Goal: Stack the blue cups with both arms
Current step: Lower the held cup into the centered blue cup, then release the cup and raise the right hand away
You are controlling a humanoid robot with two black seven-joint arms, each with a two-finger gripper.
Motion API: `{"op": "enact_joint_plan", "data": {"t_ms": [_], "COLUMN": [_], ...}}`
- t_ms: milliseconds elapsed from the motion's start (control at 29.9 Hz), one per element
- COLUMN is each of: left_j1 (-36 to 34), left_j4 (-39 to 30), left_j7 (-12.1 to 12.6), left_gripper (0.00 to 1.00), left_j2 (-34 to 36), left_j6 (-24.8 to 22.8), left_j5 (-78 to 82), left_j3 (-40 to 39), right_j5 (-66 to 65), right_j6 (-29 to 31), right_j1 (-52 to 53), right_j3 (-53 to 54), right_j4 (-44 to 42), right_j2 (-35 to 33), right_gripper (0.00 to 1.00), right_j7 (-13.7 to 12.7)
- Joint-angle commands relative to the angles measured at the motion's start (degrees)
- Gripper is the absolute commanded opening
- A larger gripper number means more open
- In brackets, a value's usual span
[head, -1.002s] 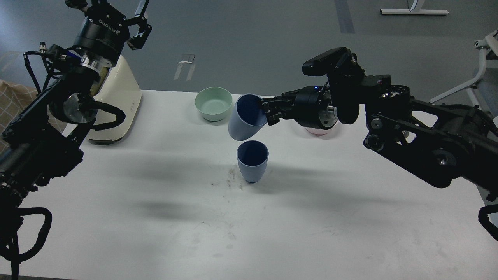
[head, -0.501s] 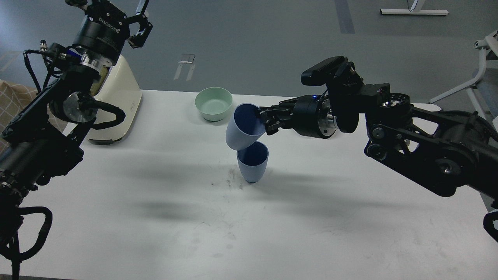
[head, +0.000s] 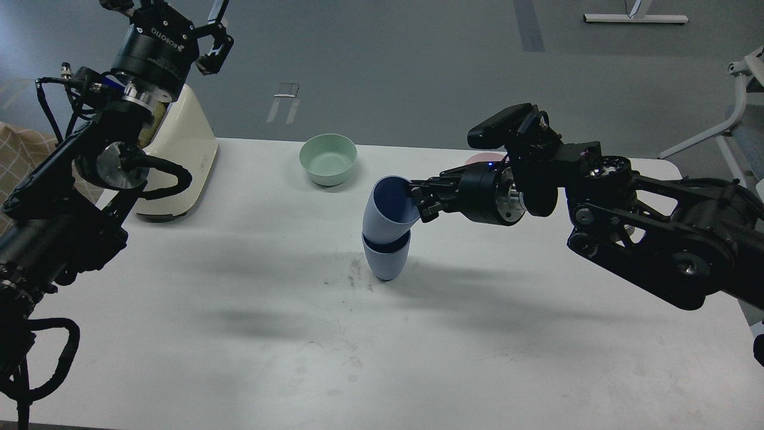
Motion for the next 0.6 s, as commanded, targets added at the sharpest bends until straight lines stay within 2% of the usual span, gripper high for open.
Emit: {"op": "enact_joint_plan", "data": {"t_ms": [0, 568], "left_j1": [0.0, -0.2], "left_j4": [0.0, 0.0], "left_j7": [0.0, -0.1], "left_gripper": [0.98, 0.98], "left_j2": [0.0, 0.1], "left_j6": [0.1, 0.1], "left_j5": [0.0, 0.0], "left_j3": [-0.1, 0.1], "right_j5": [0.0, 0.1], "right_j6": [0.0, 0.0], "right_j1": [-0.1, -0.8], "right_j3": [0.0, 0.1], "right_j4": [0.0, 0.2], "right_j2": [0.0, -0.1], "right_gripper": [0.0, 0.2], "right_j7": [0.0, 0.1]}}
